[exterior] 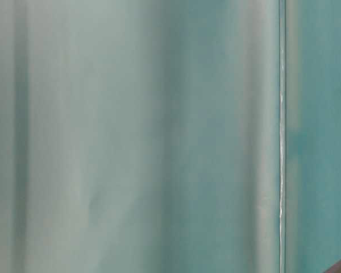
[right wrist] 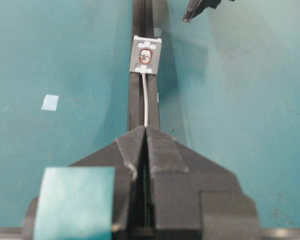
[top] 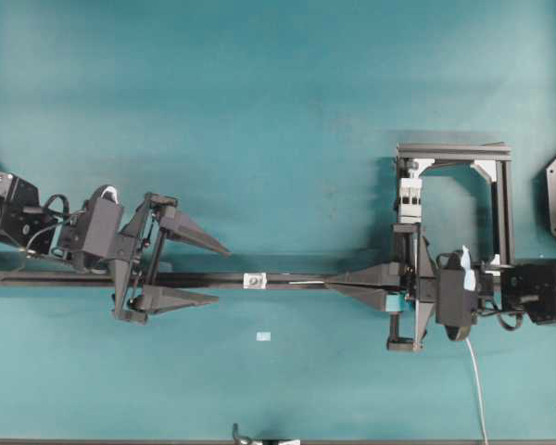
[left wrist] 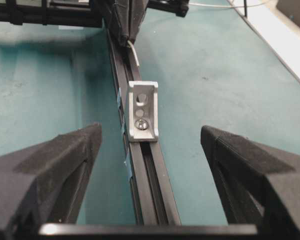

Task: Insert the wire through the hole in the metal fitting marked with a red label. (retake)
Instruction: 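Align the wire tip with the red-marked hole in the white bracket, then push the wire tip leftward through the bracket hole with the right gripper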

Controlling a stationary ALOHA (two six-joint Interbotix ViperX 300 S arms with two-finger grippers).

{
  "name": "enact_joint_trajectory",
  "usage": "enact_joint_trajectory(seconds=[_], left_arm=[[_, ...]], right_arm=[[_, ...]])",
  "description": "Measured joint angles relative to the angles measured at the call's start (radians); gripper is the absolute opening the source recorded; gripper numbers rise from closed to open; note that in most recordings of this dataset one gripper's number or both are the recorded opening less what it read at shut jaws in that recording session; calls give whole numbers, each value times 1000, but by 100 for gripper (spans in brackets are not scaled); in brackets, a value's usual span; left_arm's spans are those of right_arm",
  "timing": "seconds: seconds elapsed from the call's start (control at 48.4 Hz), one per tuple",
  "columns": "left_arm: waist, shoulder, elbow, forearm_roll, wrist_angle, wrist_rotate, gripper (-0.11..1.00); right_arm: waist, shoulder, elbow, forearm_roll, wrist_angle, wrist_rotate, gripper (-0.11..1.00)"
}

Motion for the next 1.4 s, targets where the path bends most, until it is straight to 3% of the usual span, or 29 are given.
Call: enact_joint_trajectory(seconds=[0.186,1.404], left_arm=[[0,3,-3,0,-2,-40,39],[0,38,-49,0,54,-78,39]], right_arm=[[2,3,-3,11,-6,0,2],[5,6,-26,41,44,14,2]])
